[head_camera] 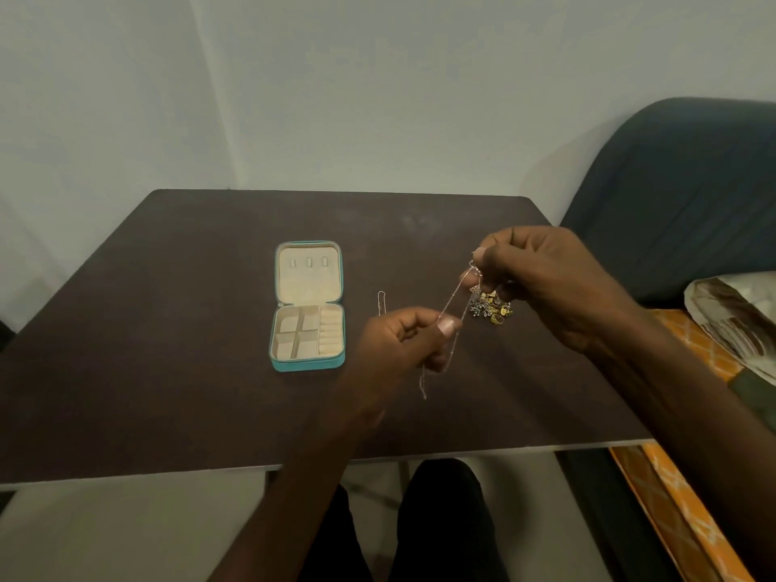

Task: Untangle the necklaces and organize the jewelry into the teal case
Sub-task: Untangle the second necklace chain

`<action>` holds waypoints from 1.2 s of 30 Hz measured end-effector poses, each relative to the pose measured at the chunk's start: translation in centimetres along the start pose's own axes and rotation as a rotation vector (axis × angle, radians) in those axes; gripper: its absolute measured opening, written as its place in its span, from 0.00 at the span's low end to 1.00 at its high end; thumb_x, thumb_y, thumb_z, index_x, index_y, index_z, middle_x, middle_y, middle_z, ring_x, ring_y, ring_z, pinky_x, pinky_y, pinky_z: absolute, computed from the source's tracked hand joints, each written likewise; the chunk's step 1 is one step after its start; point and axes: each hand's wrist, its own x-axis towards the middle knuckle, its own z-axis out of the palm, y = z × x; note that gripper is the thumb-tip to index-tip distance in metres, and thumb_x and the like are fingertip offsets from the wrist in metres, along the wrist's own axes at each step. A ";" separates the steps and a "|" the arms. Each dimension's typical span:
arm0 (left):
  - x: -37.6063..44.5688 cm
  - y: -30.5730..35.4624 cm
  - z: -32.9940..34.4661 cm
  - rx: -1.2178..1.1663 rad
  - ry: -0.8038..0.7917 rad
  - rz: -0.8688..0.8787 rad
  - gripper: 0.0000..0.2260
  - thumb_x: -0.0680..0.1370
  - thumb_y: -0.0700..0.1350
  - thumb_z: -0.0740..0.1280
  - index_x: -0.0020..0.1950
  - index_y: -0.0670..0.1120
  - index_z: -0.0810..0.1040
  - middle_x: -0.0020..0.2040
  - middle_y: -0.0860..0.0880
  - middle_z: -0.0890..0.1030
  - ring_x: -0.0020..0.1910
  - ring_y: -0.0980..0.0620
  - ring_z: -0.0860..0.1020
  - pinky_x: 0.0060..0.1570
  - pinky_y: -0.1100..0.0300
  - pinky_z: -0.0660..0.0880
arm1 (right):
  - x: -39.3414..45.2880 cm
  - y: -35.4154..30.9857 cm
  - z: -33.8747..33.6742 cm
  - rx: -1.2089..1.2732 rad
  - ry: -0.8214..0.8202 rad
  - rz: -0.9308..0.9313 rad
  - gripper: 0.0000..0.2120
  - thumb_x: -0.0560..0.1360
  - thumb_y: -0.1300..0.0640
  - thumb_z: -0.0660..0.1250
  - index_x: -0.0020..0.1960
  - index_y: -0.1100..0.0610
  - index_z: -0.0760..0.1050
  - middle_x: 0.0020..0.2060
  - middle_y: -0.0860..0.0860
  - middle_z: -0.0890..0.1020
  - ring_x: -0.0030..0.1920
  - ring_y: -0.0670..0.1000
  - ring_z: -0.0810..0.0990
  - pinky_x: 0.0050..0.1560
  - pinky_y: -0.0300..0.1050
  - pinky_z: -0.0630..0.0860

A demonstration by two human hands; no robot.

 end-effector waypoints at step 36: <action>1.1 13.2 -6.9 -0.258 -0.307 0.081 0.14 0.76 0.45 0.60 0.61 0.49 0.76 0.26 0.54 0.67 0.25 0.57 0.68 0.39 0.54 0.80 | -3.0 3.9 6.4 0.975 -0.235 0.308 0.12 0.70 0.64 0.60 0.36 0.58 0.82 0.30 0.54 0.80 0.36 0.54 0.83 0.45 0.53 0.82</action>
